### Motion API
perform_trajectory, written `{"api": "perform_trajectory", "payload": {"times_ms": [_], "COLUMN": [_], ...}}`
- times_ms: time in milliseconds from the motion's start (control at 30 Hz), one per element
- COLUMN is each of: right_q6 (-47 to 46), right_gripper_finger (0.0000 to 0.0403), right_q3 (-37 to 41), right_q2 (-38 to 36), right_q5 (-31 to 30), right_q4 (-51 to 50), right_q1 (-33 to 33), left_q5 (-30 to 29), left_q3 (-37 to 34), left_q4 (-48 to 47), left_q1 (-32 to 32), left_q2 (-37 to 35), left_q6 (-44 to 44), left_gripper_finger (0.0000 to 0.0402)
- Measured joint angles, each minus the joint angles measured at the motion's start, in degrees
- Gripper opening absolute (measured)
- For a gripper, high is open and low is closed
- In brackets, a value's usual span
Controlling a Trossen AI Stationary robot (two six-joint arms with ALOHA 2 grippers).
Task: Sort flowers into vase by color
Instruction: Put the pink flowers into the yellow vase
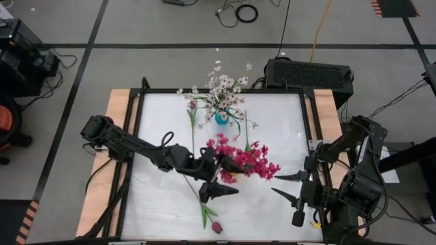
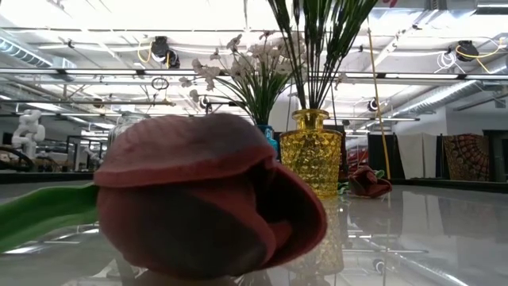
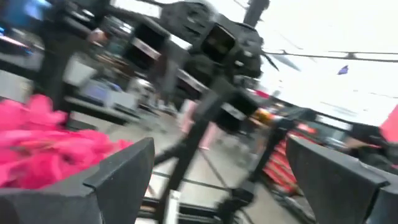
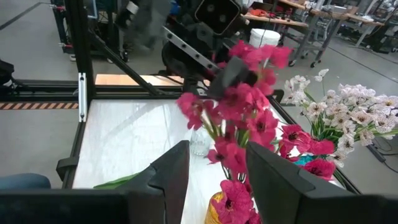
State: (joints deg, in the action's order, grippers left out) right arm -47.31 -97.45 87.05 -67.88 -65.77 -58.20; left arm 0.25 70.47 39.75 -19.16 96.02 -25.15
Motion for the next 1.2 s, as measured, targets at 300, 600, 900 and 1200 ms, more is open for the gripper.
{"api": "perform_trajectory", "payload": {"times_ms": [300, 600, 900, 1200], "right_q6": [0.0, 0.2, -0.4, 19.5], "right_gripper_finger": [0.015, 0.015, 0.015, 0.015], "right_q3": [0.0, 0.0, 1.1, 1.1], "right_q2": [0.0, 1.1, 6.4, 6.1], "right_q5": [-1.0, -5.1, -13.1, -3.8], "right_q4": [0.0, 0.0, 1.4, 16.0], "right_q1": [0.3, 1.7, 13.6, 21.0], "left_q5": [5.5, 10.2, 5.1, 5.9], "left_q3": [0.0, 0.0, 0.0, 0.0], "left_q4": [7.9, 8.7, 11.6, 13.9], "left_q1": [0.4, 2.8, 3.1, 3.1], "left_q2": [-0.5, -0.5, -0.5, -0.5], "left_q6": [-5.9, -12.1, -6.4, -6.0], "left_gripper_finger": [0.0368, 0.0356, 0.0318, 0.0313]}}
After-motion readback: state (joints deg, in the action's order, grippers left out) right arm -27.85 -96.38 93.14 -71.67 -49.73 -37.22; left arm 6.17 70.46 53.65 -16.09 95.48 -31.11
